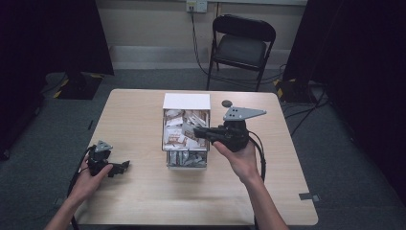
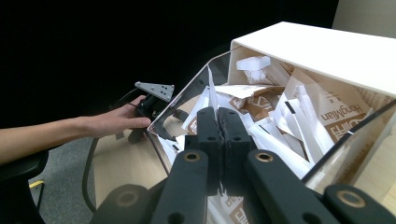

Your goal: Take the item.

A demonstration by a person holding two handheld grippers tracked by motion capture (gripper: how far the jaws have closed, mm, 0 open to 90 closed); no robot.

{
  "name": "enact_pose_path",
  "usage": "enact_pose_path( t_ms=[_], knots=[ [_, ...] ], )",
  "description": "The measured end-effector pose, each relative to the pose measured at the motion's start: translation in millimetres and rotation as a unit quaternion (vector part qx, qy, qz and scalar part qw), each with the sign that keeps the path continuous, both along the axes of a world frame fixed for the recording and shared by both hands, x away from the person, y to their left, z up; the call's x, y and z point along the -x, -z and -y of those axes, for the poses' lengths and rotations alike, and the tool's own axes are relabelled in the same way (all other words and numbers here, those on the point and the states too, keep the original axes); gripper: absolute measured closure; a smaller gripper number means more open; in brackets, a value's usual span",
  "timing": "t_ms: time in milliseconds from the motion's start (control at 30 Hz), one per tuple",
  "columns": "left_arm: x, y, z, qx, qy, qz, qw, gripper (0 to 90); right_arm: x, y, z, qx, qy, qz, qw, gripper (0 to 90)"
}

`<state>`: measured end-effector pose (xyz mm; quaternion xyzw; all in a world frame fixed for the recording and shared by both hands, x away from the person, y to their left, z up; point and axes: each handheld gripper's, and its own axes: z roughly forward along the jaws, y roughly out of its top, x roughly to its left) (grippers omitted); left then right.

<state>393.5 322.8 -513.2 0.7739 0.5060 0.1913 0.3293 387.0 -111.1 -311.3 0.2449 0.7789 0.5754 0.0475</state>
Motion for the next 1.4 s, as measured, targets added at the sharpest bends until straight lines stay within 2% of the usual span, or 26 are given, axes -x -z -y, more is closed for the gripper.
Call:
enact_pose_path(
  t_ms=[300, 933, 1400],
  knots=[
    [0.0, 0.0, 0.0, 0.0, 0.0, 0.0, 1.0, 0.0, 1.8, -5.3, 6.1, -0.004, 0.005, 0.007, 1.0, 88.7],
    [0.0, 0.0, -0.1, -0.001, 0.0, 0.0, 1.0, 0.0, 9.6, -18.7, 31.7, -0.021, 0.032, 0.026, 0.9989, 88.8],
    [0.0, 0.0, 0.0, 0.0, 0.0, 0.0, 1.0, 0.0, 11.8, -21.0, 48.1, -0.026, 0.05, 0.028, 0.998, 88.8]
  ],
)
